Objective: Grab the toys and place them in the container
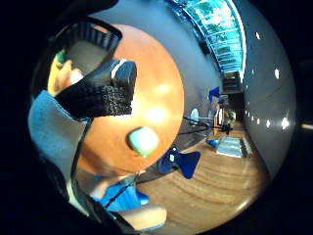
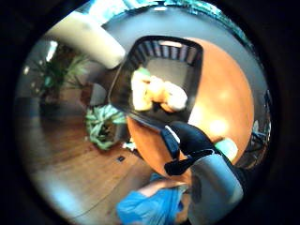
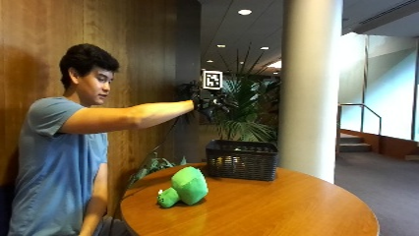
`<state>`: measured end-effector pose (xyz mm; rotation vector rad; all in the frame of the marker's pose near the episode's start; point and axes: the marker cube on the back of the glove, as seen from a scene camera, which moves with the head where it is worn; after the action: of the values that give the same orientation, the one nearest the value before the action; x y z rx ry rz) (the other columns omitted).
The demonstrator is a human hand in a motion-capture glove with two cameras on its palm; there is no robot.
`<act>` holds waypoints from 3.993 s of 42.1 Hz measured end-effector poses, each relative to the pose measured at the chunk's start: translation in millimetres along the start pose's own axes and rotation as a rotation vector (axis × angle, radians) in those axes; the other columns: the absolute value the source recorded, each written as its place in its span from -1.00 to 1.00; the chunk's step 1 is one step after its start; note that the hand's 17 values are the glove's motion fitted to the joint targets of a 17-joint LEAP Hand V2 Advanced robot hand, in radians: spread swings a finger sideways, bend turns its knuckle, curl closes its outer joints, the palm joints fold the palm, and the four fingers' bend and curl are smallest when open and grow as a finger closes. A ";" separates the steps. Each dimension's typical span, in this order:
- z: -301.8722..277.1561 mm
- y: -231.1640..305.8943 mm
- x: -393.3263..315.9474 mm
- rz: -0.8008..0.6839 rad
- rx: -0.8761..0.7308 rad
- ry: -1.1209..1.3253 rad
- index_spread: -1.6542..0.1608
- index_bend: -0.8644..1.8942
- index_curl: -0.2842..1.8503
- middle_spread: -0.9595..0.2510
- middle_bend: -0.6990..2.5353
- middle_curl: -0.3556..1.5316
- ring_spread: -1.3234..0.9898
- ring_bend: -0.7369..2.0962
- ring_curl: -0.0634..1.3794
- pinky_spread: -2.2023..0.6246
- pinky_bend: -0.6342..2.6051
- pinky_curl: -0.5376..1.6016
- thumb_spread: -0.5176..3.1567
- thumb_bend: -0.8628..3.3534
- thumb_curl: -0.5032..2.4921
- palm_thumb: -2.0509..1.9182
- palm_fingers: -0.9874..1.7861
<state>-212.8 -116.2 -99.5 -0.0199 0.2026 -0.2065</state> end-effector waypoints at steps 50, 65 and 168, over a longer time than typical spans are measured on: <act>239.9 166.5 150.9 0.214 -0.266 -0.224 0.54 -0.34 -0.57 0.74 -0.51 -0.40 0.24 -0.26 -0.54 0.61 0.34 -0.17 -0.11 -0.60 -0.46 0.08 -0.50; 285.0 175.3 129.7 0.175 -0.254 -0.313 0.55 -0.39 -0.66 0.80 -0.53 -0.45 0.24 -0.17 -0.47 0.57 0.43 -0.14 -0.12 -0.59 -0.45 0.15 -0.48; 29.2 -88.1 -49.9 0.094 -0.067 -0.442 0.53 -0.33 -0.50 0.62 -0.50 -0.06 0.04 0.06 -0.18 0.49 0.42 -0.10 -0.15 -0.63 -0.30 0.02 -0.45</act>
<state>-272.4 -192.2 -57.5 -0.1208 -0.2302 -0.0971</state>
